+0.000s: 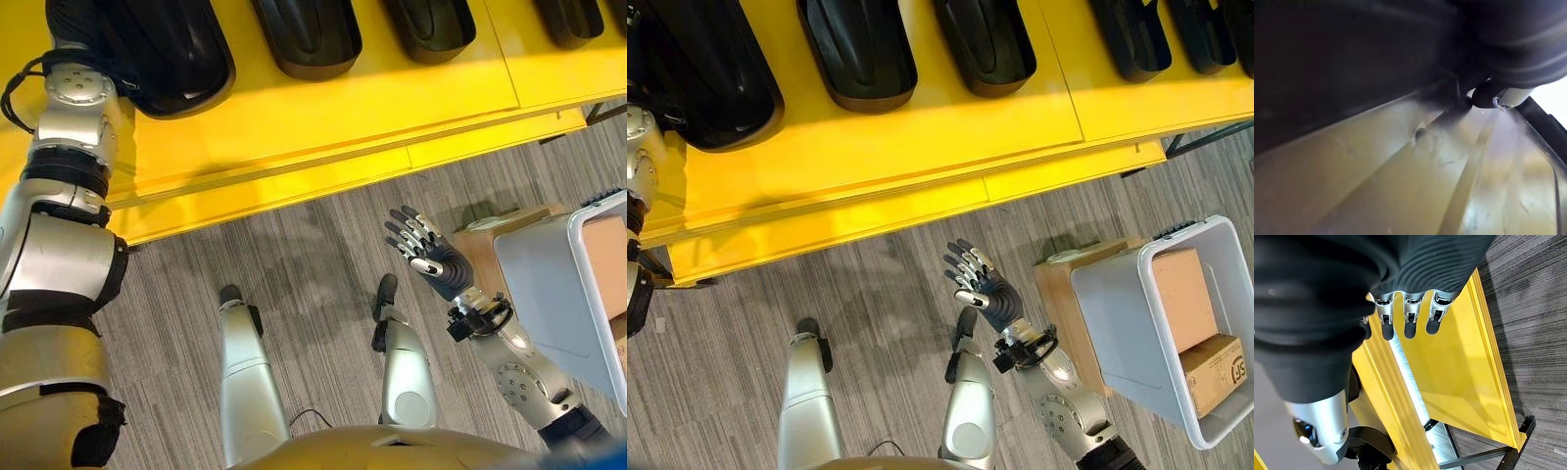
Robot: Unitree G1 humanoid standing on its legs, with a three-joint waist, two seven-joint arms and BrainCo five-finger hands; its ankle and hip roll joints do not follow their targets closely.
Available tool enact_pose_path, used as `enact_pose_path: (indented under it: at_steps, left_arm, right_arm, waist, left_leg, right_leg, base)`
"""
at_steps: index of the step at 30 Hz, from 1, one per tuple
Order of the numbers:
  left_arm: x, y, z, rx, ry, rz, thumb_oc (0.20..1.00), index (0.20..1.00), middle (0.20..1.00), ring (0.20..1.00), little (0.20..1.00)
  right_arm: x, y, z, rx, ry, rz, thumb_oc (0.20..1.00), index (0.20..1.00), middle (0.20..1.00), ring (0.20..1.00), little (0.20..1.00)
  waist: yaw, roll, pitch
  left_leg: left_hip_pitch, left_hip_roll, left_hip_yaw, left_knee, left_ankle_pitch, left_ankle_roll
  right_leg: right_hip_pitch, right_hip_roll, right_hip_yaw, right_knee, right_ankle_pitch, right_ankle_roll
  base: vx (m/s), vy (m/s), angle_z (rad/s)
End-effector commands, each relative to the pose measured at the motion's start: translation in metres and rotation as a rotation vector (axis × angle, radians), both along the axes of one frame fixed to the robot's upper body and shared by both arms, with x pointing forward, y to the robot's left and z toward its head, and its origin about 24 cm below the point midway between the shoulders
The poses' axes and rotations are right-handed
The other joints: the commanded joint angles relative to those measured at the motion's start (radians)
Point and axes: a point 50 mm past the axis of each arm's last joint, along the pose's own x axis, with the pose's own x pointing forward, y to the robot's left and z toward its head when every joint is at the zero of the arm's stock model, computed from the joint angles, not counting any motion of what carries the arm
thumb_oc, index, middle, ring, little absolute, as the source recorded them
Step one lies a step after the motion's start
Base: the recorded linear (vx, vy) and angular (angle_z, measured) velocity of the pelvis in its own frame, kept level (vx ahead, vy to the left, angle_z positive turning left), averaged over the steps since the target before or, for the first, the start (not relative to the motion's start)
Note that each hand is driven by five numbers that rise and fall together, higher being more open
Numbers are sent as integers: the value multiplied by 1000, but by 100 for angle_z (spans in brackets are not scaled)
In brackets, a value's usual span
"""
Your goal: Move parts from the plastic box to the shelf.
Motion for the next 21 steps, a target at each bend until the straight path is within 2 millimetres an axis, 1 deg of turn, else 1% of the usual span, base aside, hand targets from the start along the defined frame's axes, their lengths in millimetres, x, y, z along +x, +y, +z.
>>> enact_pose_path:
  at_steps: [1,10,20,21]
  left_arm:
    - [-23,21,54,33,-160,84,200,200,200,200,200]
    - [-28,30,56,86,-135,128,200,200,200,200,200]
    - [-29,28,63,189,-83,153,200,200,200,200,200]
    - [-29,28,63,193,-82,157,576,576,576,576,576]
  right_arm:
    - [10,-21,27,-26,-125,-15,1000,1000,1000,1000,1000]
    - [10,-23,28,-33,-128,-9,1000,1000,1000,1000,1000]
    - [10,-28,27,-48,-123,-10,1000,1000,1000,1000,1000]
    - [10,-28,27,-49,-122,-8,1000,1000,1000,1000,1000]
  waist:
    - [18,55,-2]
    - [23,55,-1]
    - [24,59,-1]
    - [23,59,-2]
  left_leg:
    - [76,-37,72,-138,36,77]
    - [75,-35,74,-140,39,74]
    - [67,-34,78,-141,48,71]
    - [67,-33,78,-142,48,71]
  right_leg:
    - [-20,-8,0,208,-128,37]
    - [-24,-11,3,210,-128,37]
    - [-35,-13,7,207,-121,39]
    - [-37,-13,8,207,-121,39]
  base:
    - [0,0,0]
    - [0,0,0]
    - [-11,5,0]
    - [0,0,0]
